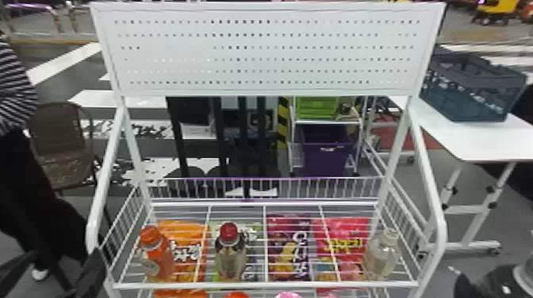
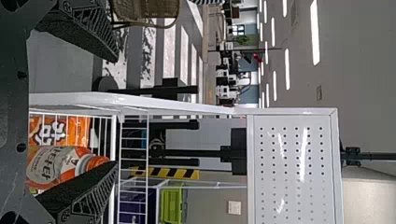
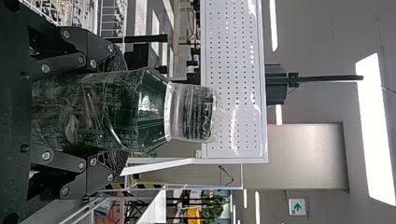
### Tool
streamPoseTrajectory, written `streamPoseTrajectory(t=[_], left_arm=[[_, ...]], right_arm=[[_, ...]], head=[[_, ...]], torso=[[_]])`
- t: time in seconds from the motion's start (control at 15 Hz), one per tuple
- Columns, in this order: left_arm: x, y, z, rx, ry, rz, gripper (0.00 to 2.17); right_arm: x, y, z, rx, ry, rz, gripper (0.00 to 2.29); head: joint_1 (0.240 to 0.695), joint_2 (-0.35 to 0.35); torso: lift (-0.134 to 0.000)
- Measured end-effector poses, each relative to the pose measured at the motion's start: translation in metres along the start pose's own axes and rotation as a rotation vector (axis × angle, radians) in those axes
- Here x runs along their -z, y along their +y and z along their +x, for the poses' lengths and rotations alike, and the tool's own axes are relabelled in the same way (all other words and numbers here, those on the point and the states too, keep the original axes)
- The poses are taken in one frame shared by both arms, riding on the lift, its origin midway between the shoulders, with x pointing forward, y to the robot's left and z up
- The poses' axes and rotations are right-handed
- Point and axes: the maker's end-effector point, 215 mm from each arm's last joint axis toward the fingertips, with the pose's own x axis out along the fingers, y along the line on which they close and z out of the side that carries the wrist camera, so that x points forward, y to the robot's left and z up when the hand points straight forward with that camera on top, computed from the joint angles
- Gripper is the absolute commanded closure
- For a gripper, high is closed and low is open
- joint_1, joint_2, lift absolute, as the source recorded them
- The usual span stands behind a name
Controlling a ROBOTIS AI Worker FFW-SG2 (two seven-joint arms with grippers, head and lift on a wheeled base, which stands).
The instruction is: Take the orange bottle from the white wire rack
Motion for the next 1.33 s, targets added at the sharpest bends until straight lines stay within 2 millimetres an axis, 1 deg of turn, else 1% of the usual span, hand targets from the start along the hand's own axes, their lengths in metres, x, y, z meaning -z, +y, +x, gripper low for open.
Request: streamPoseTrajectory(t=[0.6,0.73,0.8,0.87,1.0,1.13,1.27,1.33], left_arm=[[0.000,-0.001,0.000,0.001,0.000,-0.003,0.10],[0.004,-0.005,-0.001,0.008,0.007,-0.008,0.10],[0.010,-0.009,-0.001,0.016,0.015,-0.015,0.10],[0.021,-0.016,-0.002,0.026,0.020,-0.027,0.10],[0.047,-0.032,-0.003,0.033,0.015,-0.041,0.10],[0.073,-0.052,-0.002,0.036,-0.023,-0.060,0.10],[0.090,-0.070,0.000,0.045,-0.066,-0.079,0.10],[0.096,-0.076,0.002,0.052,-0.091,-0.086,0.10]], right_arm=[[0.001,0.000,-0.001,0.001,0.003,-0.001,1.01],[0.001,0.000,-0.001,0.001,0.003,-0.001,1.01],[0.001,0.000,-0.001,0.000,0.003,-0.001,1.01],[0.001,0.000,-0.001,0.000,0.003,-0.001,1.01],[0.002,-0.001,-0.001,0.001,0.005,-0.001,1.01],[0.004,-0.001,0.000,0.002,0.006,-0.002,1.00],[0.006,-0.002,0.000,0.002,0.008,-0.005,1.00],[0.007,-0.003,0.001,0.004,0.011,-0.006,1.01]], head=[[0.499,0.000],[0.499,0.000],[0.499,0.000],[0.499,0.000],[0.499,0.000],[0.499,0.000],[0.499,0.000],[0.499,0.000]], torso=[[0.000],[0.000],[0.000],[0.000],[0.000],[0.000],[0.000],[0.000]])
